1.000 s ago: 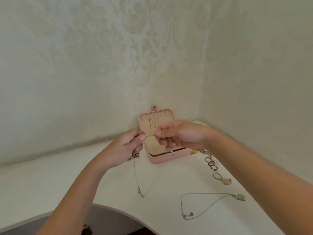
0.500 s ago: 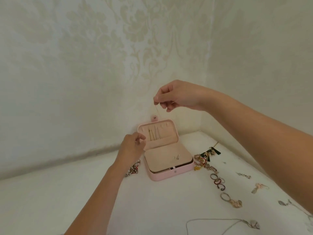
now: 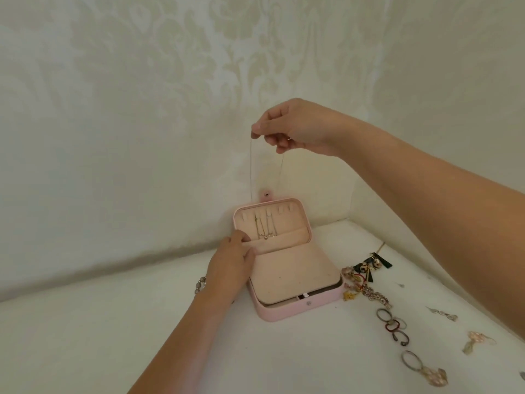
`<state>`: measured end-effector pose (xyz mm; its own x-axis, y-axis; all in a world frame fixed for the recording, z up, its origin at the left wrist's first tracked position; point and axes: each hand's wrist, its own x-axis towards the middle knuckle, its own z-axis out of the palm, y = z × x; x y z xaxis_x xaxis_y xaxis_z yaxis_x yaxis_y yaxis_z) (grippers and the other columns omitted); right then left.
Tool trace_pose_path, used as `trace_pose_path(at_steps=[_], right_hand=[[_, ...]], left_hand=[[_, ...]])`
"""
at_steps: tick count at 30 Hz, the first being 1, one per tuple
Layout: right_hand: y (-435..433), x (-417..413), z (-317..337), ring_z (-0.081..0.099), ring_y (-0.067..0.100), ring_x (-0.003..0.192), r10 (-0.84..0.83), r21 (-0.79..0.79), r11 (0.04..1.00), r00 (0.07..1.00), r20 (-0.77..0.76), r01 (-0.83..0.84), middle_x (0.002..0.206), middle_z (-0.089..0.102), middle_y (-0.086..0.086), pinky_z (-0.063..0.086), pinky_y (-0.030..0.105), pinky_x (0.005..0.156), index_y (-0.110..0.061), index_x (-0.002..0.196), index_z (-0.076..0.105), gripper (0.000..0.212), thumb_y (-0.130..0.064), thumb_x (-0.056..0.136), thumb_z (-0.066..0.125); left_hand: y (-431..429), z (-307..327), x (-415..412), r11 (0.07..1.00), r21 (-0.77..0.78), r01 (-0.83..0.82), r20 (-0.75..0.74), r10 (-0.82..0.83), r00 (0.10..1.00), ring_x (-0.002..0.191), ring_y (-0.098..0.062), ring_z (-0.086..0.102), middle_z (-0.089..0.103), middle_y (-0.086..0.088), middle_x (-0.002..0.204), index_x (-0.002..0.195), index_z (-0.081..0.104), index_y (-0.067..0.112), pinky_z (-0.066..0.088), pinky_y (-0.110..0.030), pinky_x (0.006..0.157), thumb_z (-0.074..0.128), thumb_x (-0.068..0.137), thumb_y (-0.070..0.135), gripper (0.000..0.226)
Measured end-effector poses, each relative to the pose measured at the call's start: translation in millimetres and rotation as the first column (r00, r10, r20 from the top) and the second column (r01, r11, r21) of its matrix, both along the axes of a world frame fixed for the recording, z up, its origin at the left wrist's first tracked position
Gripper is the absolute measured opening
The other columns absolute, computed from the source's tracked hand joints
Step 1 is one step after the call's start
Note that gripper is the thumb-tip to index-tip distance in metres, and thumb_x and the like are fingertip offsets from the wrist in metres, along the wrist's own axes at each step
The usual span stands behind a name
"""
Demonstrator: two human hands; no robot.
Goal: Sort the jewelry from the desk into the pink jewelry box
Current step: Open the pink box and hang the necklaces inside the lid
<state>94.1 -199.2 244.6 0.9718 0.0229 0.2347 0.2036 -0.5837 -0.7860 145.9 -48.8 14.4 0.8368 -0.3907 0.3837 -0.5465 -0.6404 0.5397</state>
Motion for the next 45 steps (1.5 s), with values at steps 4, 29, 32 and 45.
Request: trace_pose_path(at_steps=[4,29,32,45], right_hand=[[7,21,-1,0.044,0.007,0.054,0.015,0.007,1.0,1.0,0.011,-0.015,0.063,0.053,-0.004,0.049,0.018,0.064,-0.007,0.094,0.068,0.018,-0.023,0.091,0.061],[10,44,-27,0.058,0.011,0.064,0.01,-0.008,1.0,1.0,-0.027,-0.01,0.074,0.062,0.002,0.055,0.02,0.072,0.0,0.1,0.067,0.019,-0.016,0.09,0.062],[7,43,-32,0.06,0.009,0.065,0.007,-0.04,0.999,1.0,-0.014,-0.007,0.076,0.063,0.002,0.056,0.019,0.074,-0.002,0.099,0.069,0.017,-0.015,0.089,0.064],[3,41,-31,0.063,0.008,0.069,-0.033,-0.037,0.999,0.989,0.145,0.038,0.078,0.067,0.003,0.057,0.022,0.077,-0.003,0.098,0.071,0.017,-0.014,0.087,0.067]], left_hand=[[-4,-4,2,0.998,-0.061,-0.015,-0.015,0.014,1.0,0.08,-0.022,0.051,0.049,-0.002,0.095,0.108,0.05,0.015,0.038,-0.03,0.066,0.047,0.094,0.018,0.015],[-15,-12,-8,0.977,-0.211,0.011,0.123,0.016,0.992,0.073,-0.024,0.051,0.045,-0.003,0.092,0.105,0.054,0.012,0.044,-0.032,0.064,0.047,0.095,0.011,0.013],[-16,-14,-5,0.979,-0.204,-0.011,0.198,0.052,0.979,0.072,-0.025,0.052,0.043,-0.004,0.09,0.099,0.058,0.012,0.048,-0.038,0.065,0.056,0.088,0.005,0.014],[-17,-17,0,0.976,-0.175,-0.128,0.45,0.195,0.872,0.073,-0.024,0.045,0.05,-0.007,0.082,0.077,0.063,0.013,0.036,-0.031,0.061,0.079,0.064,0.0,0.024]])
